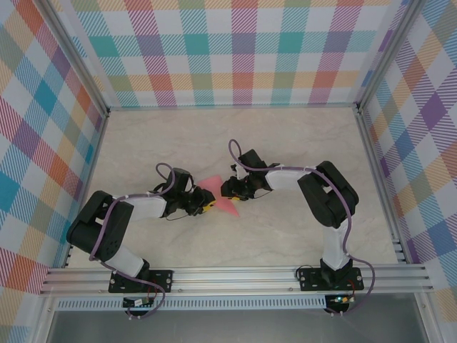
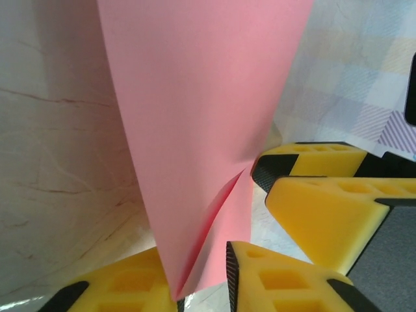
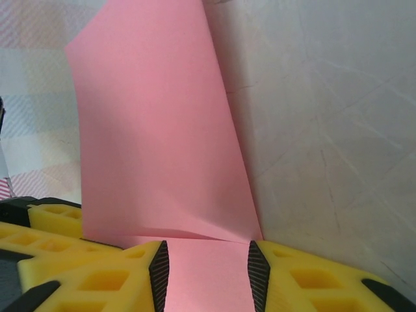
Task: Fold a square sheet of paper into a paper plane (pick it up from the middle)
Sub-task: Fold the wing for the fifth time at the center of the table.
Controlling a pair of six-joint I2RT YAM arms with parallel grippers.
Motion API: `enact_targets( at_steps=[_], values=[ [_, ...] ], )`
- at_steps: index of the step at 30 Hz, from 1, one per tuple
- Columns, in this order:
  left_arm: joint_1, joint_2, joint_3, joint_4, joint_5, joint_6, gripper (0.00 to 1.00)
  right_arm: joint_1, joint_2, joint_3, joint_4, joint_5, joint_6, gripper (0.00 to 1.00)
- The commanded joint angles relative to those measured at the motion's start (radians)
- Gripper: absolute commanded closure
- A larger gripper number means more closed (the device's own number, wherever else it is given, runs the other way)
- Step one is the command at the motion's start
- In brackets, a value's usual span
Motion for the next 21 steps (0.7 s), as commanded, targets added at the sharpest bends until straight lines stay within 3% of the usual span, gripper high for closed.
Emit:
enact_targets(
  at_steps=[1, 5, 10, 15, 21],
  values=[
    [-0.009, 0.012, 0.022, 0.025, 0.015, 0.010, 0.83, -0.005, -0.018, -0.026, 0.037, -0.001, -0.016, 0.58],
    [-0.008, 0.011, 0.032, 0.006, 0.004, 0.015, 0.91, -0.005, -0.090, -0.051, 0.063, 0.041, -0.065, 0.49],
    [-0.008, -0.002, 0.060, -0.061, -0.016, 0.022, 0.95, -0.006, -0.223, -0.128, 0.073, 0.161, -0.195, 0.26],
    [-0.010, -0.004, 0.091, -0.115, -0.027, 0.014, 0.96, -0.002, -0.334, -0.264, 0.165, 0.252, -0.364, 0.25],
    [-0.010, -0.011, 0.115, -0.158, -0.034, -0.004, 0.96, 0.064, -0.401, -0.427, 0.409, 0.285, -0.649, 0.31]
  ],
)
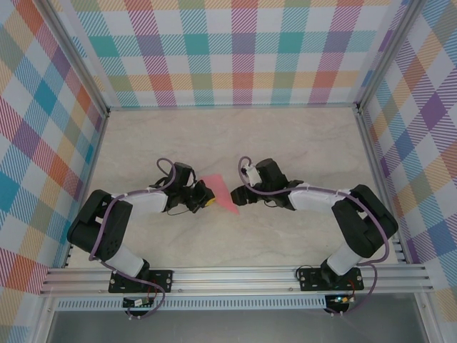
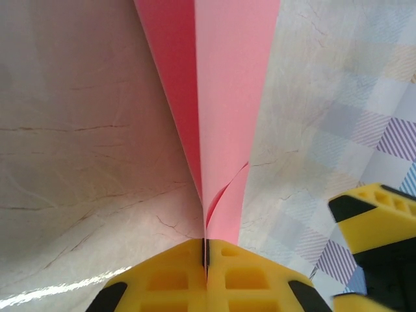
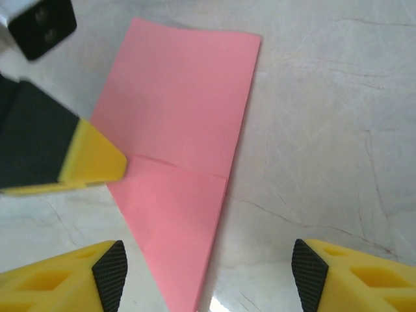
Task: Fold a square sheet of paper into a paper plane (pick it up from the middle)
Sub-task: Fold the wing for the fifth time at the center of the table.
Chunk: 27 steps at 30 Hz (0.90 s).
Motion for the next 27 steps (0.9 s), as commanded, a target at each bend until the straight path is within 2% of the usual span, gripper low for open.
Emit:
enact_targets(
  at_steps=[1, 7, 12, 17, 27],
  values=[
    [-0.007, -0.018, 0.031, -0.057, -0.014, -0.008, 0.95, 0.063, -0.033, -0.091, 0.222, 0.046, -0.264, 0.31],
    [-0.009, -0.021, 0.049, -0.085, -0.014, -0.008, 0.96, 0.158, 0.007, -0.116, 0.344, 0.085, -0.488, 0.33],
    [-0.010, -0.022, 0.058, -0.095, -0.013, -0.008, 0.96, 0.218, 0.073, -0.115, 0.411, 0.134, -0.605, 0.38],
    [-0.009, -0.022, 0.064, -0.106, -0.013, -0.009, 0.96, 0.231, 0.137, -0.108, 0.469, 0.170, -0.662, 0.42],
    [-0.009, -0.020, 0.074, -0.121, -0.011, -0.008, 0.96, 0.242, 0.256, -0.079, 0.630, 0.258, -0.722, 0.59]
  ],
)
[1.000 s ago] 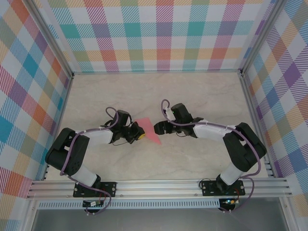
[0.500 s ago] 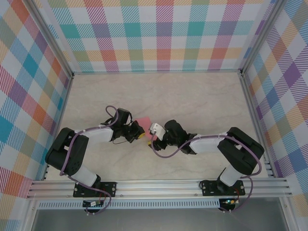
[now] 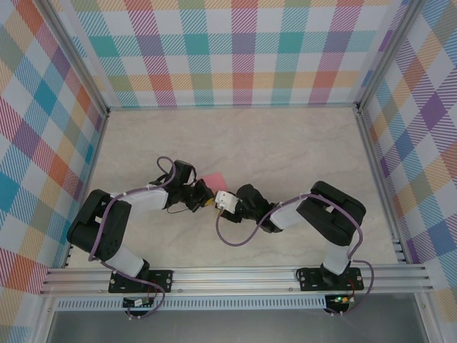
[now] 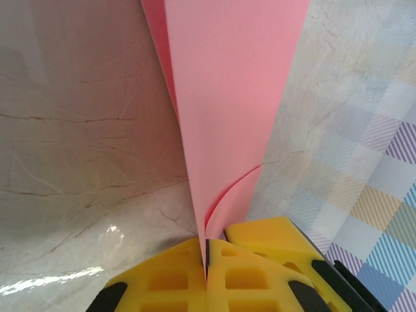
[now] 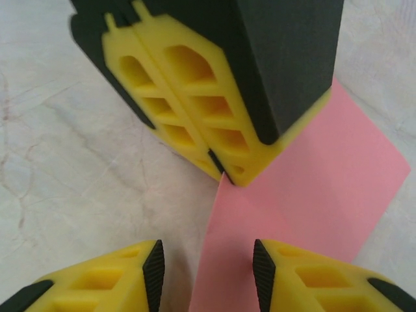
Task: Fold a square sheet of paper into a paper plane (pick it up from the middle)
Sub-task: Fold the wing for the fifth time at the center of the table.
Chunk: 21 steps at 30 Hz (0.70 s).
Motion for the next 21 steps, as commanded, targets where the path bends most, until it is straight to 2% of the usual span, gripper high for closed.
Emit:
enact_targets(
  at_steps=[1, 8, 13, 16, 21],
  values=[
    [-0.009, -0.021, 0.031, -0.030, -0.003, -0.004, 0.96, 0.007, 0.029, 0.023, 0.101, 0.034, -0.046, 0.61],
    [-0.009, -0.018, 0.039, -0.040, -0.005, 0.001, 0.96, 0.007, 0.040, 0.023, 0.105, 0.047, -0.053, 0.67],
    [-0.008, -0.029, 0.047, -0.062, -0.013, 0.011, 0.95, 0.006, 0.037, 0.021, 0.099, 0.049, -0.037, 0.78],
    [-0.003, -0.046, 0.065, -0.100, -0.031, 0.034, 0.88, 0.005, 0.029, 0.025, 0.072, 0.034, -0.004, 0.83],
    [0.032, -0.092, 0.109, -0.181, -0.077, 0.085, 0.71, 0.001, 0.014, 0.033, 0.021, -0.004, 0.096, 0.87]
  ],
)
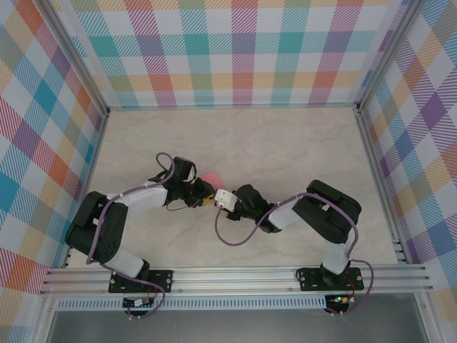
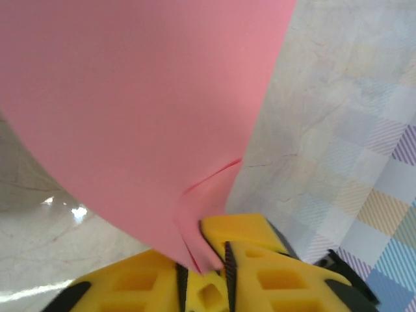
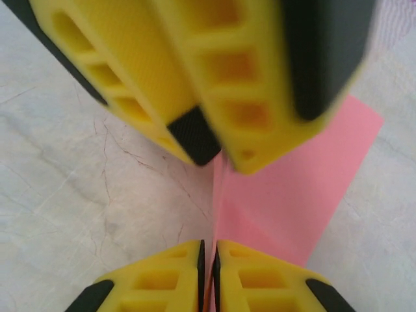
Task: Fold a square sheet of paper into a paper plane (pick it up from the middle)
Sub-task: Fold the wing for the fifth time at the center of the table.
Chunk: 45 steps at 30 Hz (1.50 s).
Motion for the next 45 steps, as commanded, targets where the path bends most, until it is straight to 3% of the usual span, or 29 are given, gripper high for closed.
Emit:
enact_targets(
  at_steps=[1, 10, 24, 35, 45],
  values=[
    [0.031, -0.068, 0.051, -0.082, -0.041, 0.055, 0.67, -0.002, -0.021, 0.032, -0.052, -0.055, 0.105, 0.87],
    [0.084, -0.169, 0.045, -0.155, -0.135, 0.104, 0.50, -0.048, -0.038, 0.113, -0.242, -0.141, 0.413, 0.90],
    [0.085, -0.218, -0.044, -0.053, -0.103, 0.110, 0.38, -0.143, -0.013, 0.185, -0.377, -0.295, 0.748, 0.91],
    [0.040, -0.145, -0.113, 0.111, -0.053, 0.093, 0.37, -0.185, -0.020, 0.164, -0.340, -0.396, 0.898, 0.91],
    [-0.006, -0.027, -0.103, 0.240, -0.021, 0.094, 0.51, -0.224, 0.019, 0.136, -0.251, -0.488, 1.016, 0.86]
  ],
)
